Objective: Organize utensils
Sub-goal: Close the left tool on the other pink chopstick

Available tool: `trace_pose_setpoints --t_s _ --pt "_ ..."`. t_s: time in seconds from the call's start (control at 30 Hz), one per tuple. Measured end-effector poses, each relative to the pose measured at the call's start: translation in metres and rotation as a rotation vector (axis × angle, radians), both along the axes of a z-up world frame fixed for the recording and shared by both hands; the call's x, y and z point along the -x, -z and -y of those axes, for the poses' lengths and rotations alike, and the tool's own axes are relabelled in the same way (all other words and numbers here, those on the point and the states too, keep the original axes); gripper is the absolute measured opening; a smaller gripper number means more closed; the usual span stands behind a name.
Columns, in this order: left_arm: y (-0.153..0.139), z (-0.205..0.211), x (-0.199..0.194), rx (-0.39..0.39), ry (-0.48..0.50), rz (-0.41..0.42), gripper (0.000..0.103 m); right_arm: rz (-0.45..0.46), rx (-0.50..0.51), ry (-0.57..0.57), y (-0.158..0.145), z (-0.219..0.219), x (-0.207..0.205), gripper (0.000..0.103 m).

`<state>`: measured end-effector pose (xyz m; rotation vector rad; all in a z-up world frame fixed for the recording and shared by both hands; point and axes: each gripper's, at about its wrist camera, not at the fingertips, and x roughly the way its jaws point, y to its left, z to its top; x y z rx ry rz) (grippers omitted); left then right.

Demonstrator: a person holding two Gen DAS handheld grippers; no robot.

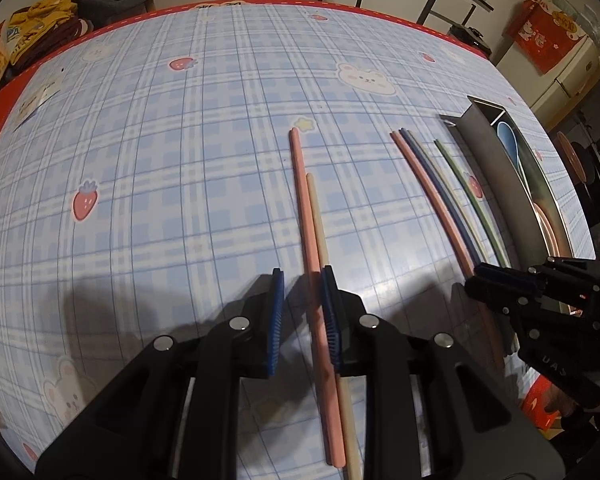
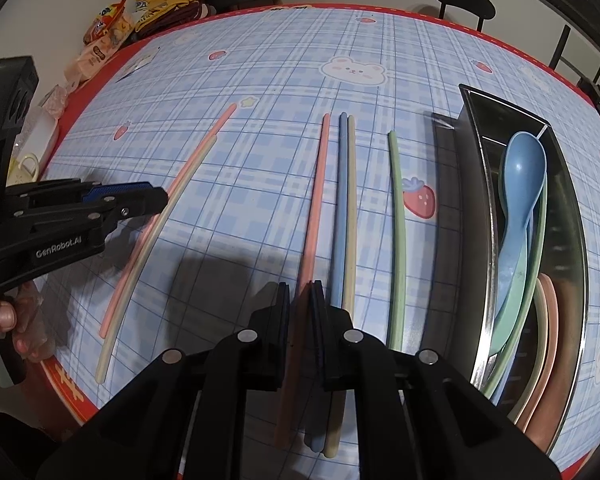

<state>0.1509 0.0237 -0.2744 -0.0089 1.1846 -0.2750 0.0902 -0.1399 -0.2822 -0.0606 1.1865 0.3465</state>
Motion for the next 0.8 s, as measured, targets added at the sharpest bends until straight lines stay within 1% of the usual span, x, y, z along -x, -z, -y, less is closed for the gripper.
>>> trace_pose_setpoints --t_s 0.13,0.23,0.37,0.43,0.7,0.8 --pt "0.0 -0.002 0.011 -0.007 0.001 -0.004 0.023 0.0 -0.008 0.004 0.0 0.001 0.0 0.012" --pt "-0.001 0.001 0.02 -0.037 0.014 -0.001 0.023 0.001 -0.012 0.006 0.0 0.001 0.001 0.012" --pt "-0.001 0.0 0.027 -0.047 0.014 -0.007 0.023 0.0 -0.014 0.007 0.0 0.002 0.001 0.012" --pt "-0.001 0.002 0.031 -0.067 0.025 -0.004 0.023 0.0 -0.015 0.007 0.0 0.002 0.001 0.012" --pt "0.001 0.01 0.043 -0.13 0.049 0.055 0.021 0.012 -0.002 0.0 0.0 0.0 0.003 0.012" --pt "0.002 0.009 0.043 -0.122 0.049 0.063 0.021 0.016 0.021 -0.003 0.0 -0.002 0.003 0.01"
